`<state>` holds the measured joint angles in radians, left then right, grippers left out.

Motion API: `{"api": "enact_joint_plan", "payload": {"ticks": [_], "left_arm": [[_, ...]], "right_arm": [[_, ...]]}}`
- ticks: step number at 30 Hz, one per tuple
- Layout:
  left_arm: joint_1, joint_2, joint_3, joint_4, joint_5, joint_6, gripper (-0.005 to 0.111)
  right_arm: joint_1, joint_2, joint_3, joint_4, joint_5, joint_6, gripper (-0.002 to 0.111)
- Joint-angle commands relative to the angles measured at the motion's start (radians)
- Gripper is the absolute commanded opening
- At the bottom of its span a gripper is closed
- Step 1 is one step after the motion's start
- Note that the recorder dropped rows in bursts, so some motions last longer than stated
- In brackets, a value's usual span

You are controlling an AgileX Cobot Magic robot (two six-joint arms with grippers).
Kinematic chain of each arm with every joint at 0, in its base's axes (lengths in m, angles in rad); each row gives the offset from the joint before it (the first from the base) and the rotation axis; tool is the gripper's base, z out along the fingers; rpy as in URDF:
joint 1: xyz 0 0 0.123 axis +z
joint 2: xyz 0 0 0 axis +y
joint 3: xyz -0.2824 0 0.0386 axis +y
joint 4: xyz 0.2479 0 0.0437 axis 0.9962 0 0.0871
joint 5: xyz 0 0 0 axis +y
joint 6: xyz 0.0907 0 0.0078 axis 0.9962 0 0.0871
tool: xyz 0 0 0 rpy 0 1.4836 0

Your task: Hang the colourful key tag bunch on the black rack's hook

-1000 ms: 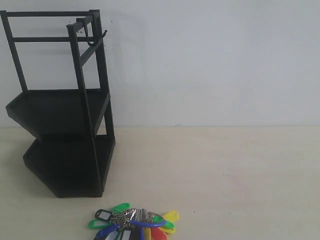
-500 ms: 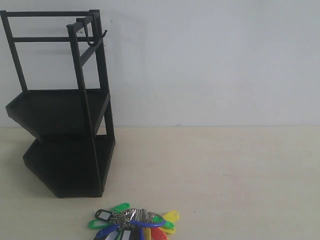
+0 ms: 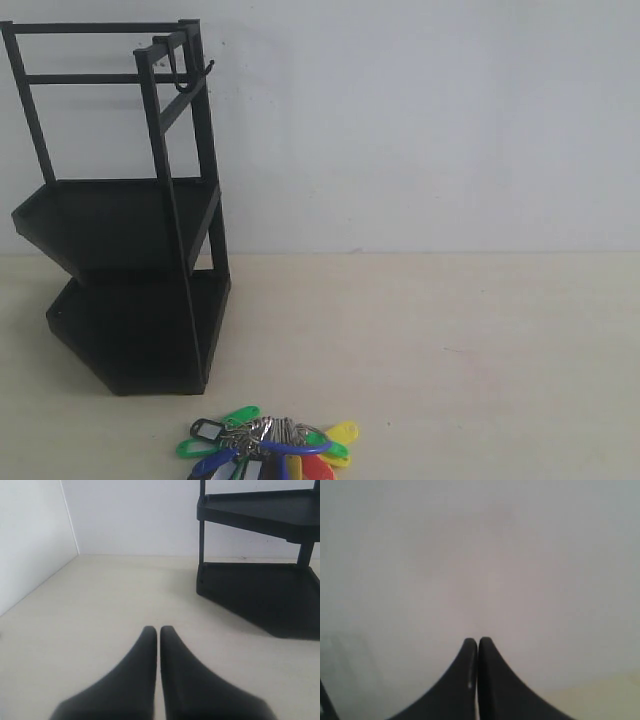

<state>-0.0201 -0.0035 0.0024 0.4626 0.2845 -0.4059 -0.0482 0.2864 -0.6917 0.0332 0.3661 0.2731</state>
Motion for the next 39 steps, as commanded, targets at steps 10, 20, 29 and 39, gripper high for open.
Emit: {"api": "enact_joint_plan", "payload": {"ticks": [10, 20, 29, 39], "left_arm": [[-0.001, 0.004, -0.002, 0.0, -0.005, -0.006, 0.004], [-0.001, 0.004, -0.002, 0.0, -0.005, -0.006, 0.004], [-0.001, 0.004, -0.002, 0.0, -0.004, -0.006, 0.004], [-0.001, 0.004, -0.002, 0.0, -0.004, -0.006, 0.004]], "right_arm": [[-0.002, 0.433, -0.028, 0.812, 0.65, -0.819, 0.0], [-0.002, 0.81, -0.028, 1.148, 0.8, -1.24, 0.0], [0.562, 0.983, -0.03, 1.169, 0.121, -1.38, 0.0], [0.688, 1.157, -0.073, 1.166, -0.015, -1.465, 0.043]]}}
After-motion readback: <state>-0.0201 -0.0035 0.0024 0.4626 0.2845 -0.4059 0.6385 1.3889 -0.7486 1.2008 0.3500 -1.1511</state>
